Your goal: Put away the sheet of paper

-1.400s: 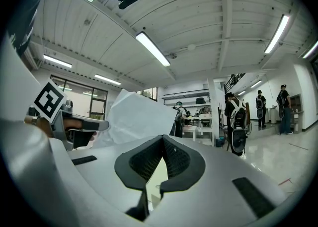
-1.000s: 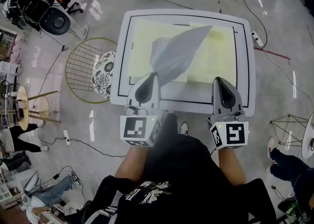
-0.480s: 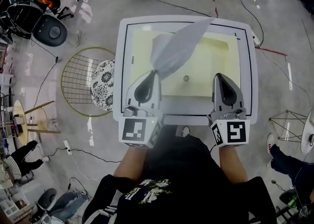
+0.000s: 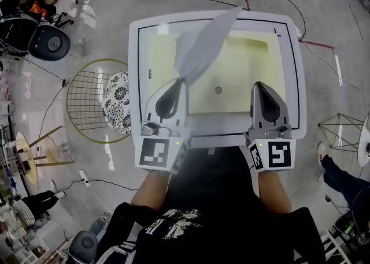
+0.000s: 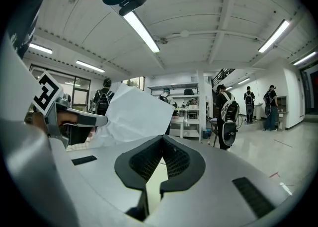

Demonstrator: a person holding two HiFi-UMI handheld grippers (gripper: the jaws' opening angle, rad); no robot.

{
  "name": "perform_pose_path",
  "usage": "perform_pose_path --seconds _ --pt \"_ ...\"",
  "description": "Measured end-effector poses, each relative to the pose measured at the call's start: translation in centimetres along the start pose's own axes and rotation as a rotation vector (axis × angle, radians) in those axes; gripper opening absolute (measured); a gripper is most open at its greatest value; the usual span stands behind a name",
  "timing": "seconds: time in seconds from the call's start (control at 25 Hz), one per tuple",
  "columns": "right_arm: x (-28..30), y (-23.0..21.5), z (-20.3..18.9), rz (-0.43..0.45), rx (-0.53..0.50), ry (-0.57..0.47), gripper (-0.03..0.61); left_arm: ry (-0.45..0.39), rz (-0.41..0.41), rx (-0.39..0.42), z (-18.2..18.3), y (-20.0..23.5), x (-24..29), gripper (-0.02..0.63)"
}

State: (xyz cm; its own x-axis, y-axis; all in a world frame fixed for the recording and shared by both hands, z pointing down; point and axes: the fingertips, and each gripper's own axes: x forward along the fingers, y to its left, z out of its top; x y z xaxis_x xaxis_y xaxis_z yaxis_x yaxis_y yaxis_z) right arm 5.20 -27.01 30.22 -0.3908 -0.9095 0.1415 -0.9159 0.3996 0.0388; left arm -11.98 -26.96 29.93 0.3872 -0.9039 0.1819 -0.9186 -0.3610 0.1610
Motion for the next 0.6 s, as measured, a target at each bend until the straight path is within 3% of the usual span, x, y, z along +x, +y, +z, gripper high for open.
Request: perform_pose_path --seconds 0.6 --pt "2.7 -2.2 -0.5 0.081 0.021 0.008 0.000 0.051 -0.015 -0.004 0.8 -3.6 -0.6 0.002"
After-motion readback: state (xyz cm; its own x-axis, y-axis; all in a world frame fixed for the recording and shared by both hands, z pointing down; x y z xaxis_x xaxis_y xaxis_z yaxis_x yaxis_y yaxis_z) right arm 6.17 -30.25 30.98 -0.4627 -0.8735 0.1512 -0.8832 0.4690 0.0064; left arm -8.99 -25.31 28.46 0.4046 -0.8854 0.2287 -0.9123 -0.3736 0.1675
